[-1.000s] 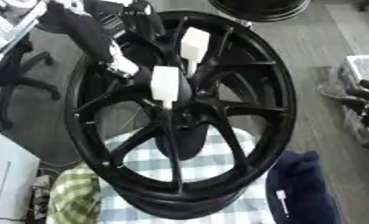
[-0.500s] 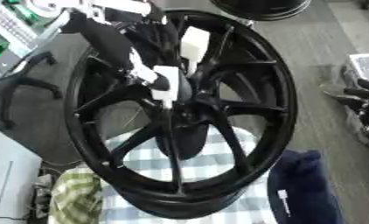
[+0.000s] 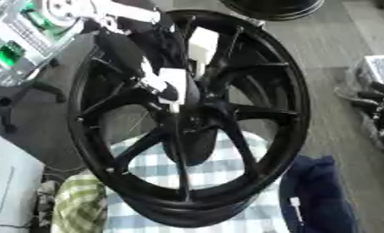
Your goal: Pull the pin out of the wheel hub.
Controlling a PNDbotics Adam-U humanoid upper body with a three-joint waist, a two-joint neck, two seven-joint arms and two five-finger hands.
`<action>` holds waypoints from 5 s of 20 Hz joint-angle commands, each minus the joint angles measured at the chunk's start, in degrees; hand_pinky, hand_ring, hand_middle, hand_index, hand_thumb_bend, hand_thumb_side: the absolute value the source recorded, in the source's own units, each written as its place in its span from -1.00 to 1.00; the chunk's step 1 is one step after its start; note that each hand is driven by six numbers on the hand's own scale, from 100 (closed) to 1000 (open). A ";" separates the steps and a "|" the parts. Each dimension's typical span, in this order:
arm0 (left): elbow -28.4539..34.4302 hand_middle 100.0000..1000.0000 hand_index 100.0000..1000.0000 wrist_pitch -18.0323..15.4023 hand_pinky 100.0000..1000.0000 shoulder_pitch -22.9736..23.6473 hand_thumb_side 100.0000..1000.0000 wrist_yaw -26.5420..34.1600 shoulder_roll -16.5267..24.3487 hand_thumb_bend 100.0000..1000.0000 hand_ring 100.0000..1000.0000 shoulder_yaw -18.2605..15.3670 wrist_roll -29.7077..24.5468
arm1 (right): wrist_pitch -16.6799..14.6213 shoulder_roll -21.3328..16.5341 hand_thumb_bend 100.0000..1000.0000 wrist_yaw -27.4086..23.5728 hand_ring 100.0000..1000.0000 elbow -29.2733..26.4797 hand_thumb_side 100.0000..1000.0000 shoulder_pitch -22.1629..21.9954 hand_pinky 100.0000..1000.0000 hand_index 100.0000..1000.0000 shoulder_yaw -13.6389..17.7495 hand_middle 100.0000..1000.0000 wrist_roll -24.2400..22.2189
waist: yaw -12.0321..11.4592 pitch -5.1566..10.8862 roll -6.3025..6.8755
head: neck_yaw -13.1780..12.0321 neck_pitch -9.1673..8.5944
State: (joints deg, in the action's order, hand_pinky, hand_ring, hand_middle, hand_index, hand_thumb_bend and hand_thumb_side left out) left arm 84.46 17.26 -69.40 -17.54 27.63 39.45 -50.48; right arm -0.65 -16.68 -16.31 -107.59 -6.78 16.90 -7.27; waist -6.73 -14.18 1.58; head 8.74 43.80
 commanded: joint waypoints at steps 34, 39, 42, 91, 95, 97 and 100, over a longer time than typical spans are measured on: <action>-1.96 0.23 0.11 -2.21 0.76 -0.89 -0.77 -5.01 -2.42 -0.40 0.62 0.55 -1.47 | 0.83 0.12 -1.00 0.43 0.52 0.03 0.59 0.43 1.00 0.77 0.55 0.45 -0.08 | 0.08 0.35 0.16 | -0.27 0.32; -2.03 0.22 0.05 -2.99 0.76 -0.87 -1.00 -4.74 -1.26 -0.50 0.62 0.92 -1.49 | 0.94 0.13 -1.00 0.43 0.52 0.09 0.59 0.38 1.00 0.77 0.60 0.45 0.03 | -0.07 0.39 0.18 | -0.36 0.32; -2.22 0.17 -0.06 -3.37 0.75 -0.87 -0.98 -4.38 -0.89 -0.68 0.61 1.10 -1.49 | 0.98 0.14 -1.00 0.44 0.52 0.10 0.60 0.31 1.00 0.77 0.66 0.45 0.17 | -0.10 0.42 0.17 | -0.45 0.32; 2.09 0.43 0.76 -9.71 0.90 38.15 0.11 0.64 25.84 -0.09 0.76 -43.05 20.47 | -0.94 1.16 -1.00 -0.39 0.52 -2.79 0.54 -1.28 1.00 0.77 3.01 0.45 3.22 | -0.99 -0.49 -2.14 | -0.32 0.30; 1.58 0.44 0.79 -10.19 0.88 38.09 0.16 -0.54 25.50 -0.08 0.76 -43.57 20.39 | -0.83 1.30 -1.00 -0.33 0.52 -2.72 0.55 -1.19 1.00 0.77 3.03 0.45 3.30 | -0.96 -0.59 -2.13 | -0.42 0.31; 1.48 0.44 0.79 -9.70 0.88 37.90 0.17 -0.77 25.25 -0.11 0.76 -43.79 21.12 | -0.71 1.34 -1.00 -0.26 0.52 -2.63 0.55 -1.08 1.00 0.77 2.97 0.45 3.24 | -0.98 -0.66 -2.10 | -0.49 0.27; 1.76 0.43 0.78 -9.40 0.88 37.66 0.15 -0.77 24.93 -0.15 0.75 -43.68 21.67 | -0.62 1.39 -1.00 -0.19 0.52 -2.57 0.55 -0.98 1.00 0.77 2.90 0.45 3.16 | -0.94 -0.74 -2.08 | -0.61 0.28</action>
State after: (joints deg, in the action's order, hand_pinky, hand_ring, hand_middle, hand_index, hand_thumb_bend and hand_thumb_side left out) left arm 85.63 7.80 -30.81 -17.98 51.12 -3.08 -29.25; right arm -1.38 -14.77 -16.39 -109.04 -8.02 19.38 -4.17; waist -7.71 -15.56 -0.70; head 8.28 43.81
